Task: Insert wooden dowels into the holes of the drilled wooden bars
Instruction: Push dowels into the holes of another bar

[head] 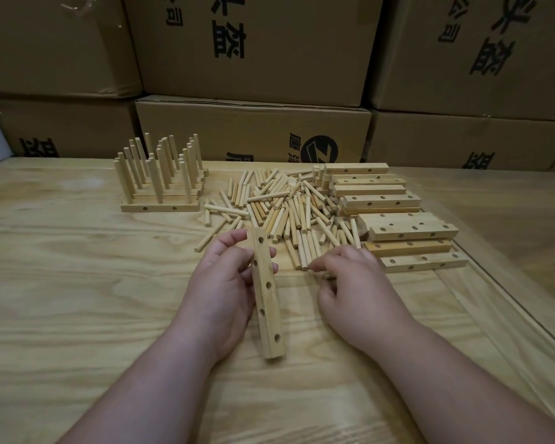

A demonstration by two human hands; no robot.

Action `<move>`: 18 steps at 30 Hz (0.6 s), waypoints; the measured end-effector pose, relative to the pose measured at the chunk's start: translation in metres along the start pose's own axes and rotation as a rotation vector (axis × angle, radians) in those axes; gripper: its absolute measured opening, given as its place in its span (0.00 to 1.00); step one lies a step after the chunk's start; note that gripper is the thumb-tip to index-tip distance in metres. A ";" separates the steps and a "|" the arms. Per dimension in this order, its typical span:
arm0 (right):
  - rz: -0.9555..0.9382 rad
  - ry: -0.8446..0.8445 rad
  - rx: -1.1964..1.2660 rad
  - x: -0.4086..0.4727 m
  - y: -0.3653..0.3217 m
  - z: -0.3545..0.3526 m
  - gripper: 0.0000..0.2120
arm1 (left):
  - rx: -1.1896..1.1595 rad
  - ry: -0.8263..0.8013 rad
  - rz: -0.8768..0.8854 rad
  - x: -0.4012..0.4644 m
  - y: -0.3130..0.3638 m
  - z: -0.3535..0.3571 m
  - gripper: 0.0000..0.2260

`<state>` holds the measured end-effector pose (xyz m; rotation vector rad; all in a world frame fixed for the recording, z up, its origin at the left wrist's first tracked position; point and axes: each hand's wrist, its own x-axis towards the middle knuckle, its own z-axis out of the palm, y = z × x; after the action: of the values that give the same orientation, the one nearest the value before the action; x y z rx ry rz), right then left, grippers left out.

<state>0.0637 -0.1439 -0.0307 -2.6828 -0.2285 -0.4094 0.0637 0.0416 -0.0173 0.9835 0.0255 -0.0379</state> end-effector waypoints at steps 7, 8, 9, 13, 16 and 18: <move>-0.049 0.039 0.018 0.002 -0.001 0.005 0.14 | 0.033 0.010 0.005 0.001 -0.001 -0.001 0.09; -0.049 0.042 0.023 0.002 -0.001 0.006 0.15 | 0.054 0.009 0.016 0.001 -0.002 -0.001 0.09; -0.047 0.035 0.021 0.003 -0.002 0.006 0.17 | 0.080 0.008 0.027 0.001 -0.002 -0.002 0.08; -0.045 -0.089 -0.089 0.005 -0.006 0.009 0.25 | 0.115 0.003 0.038 -0.001 -0.001 -0.001 0.10; -0.066 -0.096 -0.157 0.007 -0.006 0.012 0.25 | 0.101 0.004 0.035 -0.002 0.001 0.000 0.13; -0.069 -0.041 -0.127 0.007 -0.007 0.012 0.21 | 0.096 0.003 0.033 -0.002 0.001 0.000 0.13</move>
<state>0.0716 -0.1319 -0.0358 -2.8162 -0.3173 -0.4023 0.0620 0.0423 -0.0169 1.0795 0.0100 -0.0073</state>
